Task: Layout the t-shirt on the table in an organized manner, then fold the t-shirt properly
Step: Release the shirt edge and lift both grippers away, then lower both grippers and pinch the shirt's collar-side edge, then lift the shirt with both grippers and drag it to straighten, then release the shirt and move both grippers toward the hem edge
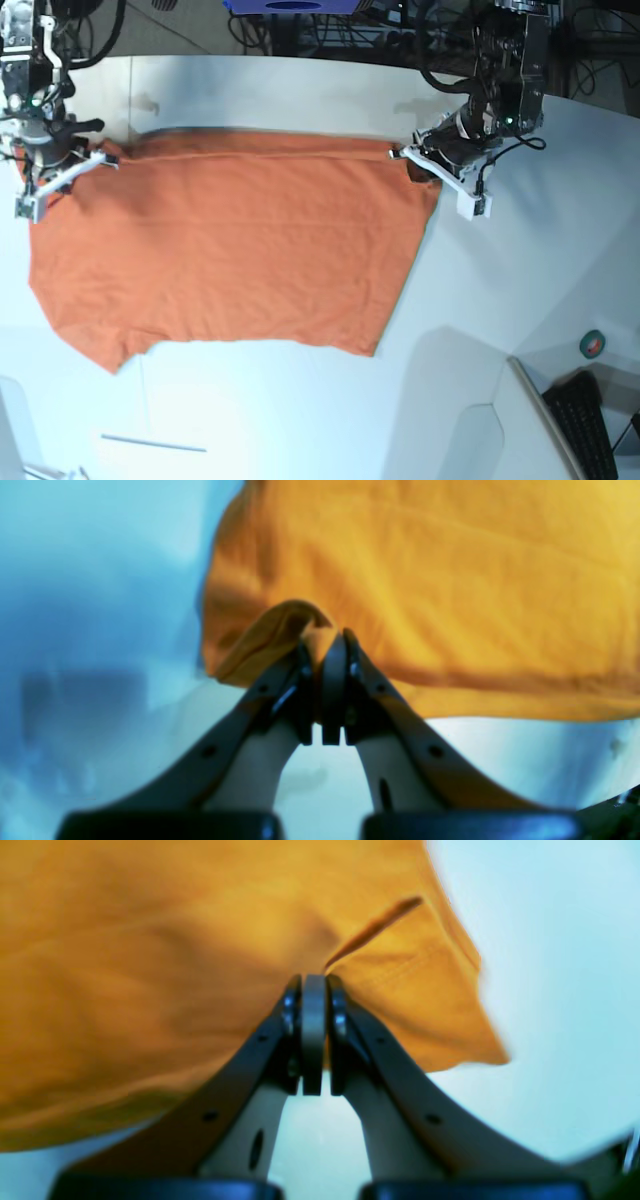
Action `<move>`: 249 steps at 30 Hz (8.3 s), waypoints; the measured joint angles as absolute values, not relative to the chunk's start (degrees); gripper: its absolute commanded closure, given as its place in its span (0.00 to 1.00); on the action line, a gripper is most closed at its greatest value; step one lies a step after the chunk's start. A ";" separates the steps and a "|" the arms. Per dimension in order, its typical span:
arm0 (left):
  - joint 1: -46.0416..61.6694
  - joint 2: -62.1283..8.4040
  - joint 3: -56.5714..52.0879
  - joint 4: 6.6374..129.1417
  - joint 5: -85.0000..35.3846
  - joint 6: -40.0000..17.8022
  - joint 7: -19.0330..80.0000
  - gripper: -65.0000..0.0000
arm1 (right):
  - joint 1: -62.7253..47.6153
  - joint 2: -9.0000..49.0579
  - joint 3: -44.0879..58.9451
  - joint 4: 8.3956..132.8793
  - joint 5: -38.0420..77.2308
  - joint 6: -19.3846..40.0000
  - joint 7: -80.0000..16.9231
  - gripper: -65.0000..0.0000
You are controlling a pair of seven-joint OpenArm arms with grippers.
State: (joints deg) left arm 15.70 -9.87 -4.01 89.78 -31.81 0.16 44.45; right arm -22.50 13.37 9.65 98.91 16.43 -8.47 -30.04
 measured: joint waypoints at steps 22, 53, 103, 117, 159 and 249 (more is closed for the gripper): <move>5.06 -6.68 -7.07 83.57 -31.66 7.57 48.25 1.00 | -9.02 13.61 4.60 88.01 16.43 -8.49 -31.07 1.00; 0.84 -6.66 -7.42 80.03 -31.55 7.60 47.83 0.99 | -4.56 13.91 1.13 80.66 16.16 -8.69 -31.11 0.88; 13.45 -2.09 -17.85 75.16 -47.09 -6.11 27.38 0.26 | -20.49 -1.58 34.04 80.93 37.12 -2.07 -16.03 0.47; 13.02 -1.91 -17.41 72.95 -46.96 -5.39 28.32 0.96 | -14.41 -0.78 41.43 72.36 37.15 2.02 -15.05 0.36; 11.55 -2.87 -16.27 93.67 -45.80 3.16 44.10 1.00 | -3.95 5.74 45.84 79.70 35.99 12.34 -38.92 1.00; 28.93 -9.69 -15.18 91.66 -46.81 9.45 41.39 1.00 | -32.03 8.21 31.55 78.26 37.08 13.78 -24.16 1.00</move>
